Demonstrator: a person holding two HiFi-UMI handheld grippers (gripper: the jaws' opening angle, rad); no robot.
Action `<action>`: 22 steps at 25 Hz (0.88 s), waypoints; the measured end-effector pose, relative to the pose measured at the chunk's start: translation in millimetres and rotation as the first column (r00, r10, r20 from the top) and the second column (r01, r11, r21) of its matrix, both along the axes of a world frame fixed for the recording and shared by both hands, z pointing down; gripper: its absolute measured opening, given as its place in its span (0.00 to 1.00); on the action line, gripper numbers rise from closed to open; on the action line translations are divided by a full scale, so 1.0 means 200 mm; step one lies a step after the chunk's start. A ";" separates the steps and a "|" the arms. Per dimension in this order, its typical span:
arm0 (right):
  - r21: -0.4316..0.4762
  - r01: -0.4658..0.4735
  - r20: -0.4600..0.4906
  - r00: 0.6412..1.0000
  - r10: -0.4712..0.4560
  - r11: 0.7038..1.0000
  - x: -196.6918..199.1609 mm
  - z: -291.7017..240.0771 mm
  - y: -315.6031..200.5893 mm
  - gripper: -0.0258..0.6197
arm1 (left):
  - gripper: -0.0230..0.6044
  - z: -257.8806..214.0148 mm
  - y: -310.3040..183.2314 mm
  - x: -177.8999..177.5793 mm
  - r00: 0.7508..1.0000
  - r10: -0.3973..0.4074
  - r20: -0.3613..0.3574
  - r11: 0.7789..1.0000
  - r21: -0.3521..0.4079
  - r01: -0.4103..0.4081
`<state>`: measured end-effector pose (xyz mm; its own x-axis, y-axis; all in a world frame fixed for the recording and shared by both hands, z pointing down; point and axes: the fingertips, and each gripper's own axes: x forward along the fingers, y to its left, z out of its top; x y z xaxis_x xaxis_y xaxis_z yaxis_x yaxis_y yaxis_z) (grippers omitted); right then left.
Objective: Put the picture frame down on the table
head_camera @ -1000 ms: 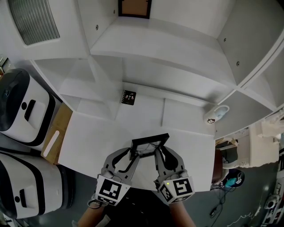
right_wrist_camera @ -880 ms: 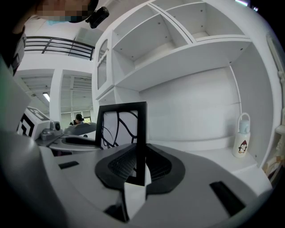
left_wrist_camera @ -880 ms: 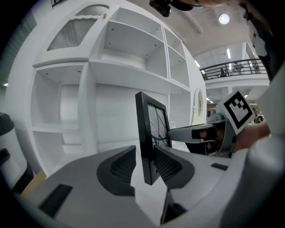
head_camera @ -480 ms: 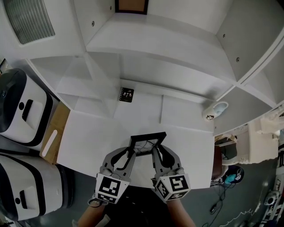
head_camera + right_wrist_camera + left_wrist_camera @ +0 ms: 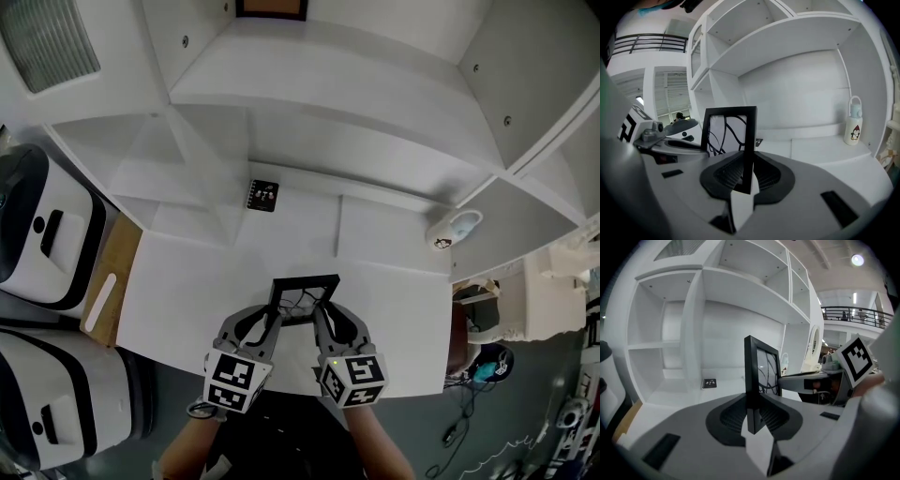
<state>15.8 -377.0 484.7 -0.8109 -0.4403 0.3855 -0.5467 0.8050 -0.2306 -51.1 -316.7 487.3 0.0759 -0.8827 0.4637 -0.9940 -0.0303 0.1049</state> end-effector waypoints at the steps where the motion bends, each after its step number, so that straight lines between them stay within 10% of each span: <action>1: -0.007 0.001 -0.007 1.000 -0.001 1.000 -0.01 0.03 -0.01 0.14 | 0.17 0.03 0.00 -0.01 1.000 -0.002 -0.008 1.000 -0.015 0.002; 22: -0.105 0.005 -0.143 0.990 -0.020 0.995 -0.23 0.53 -0.30 0.14 | 0.17 0.52 -0.31 -0.24 0.993 -0.012 -0.117 0.976 -0.216 -0.013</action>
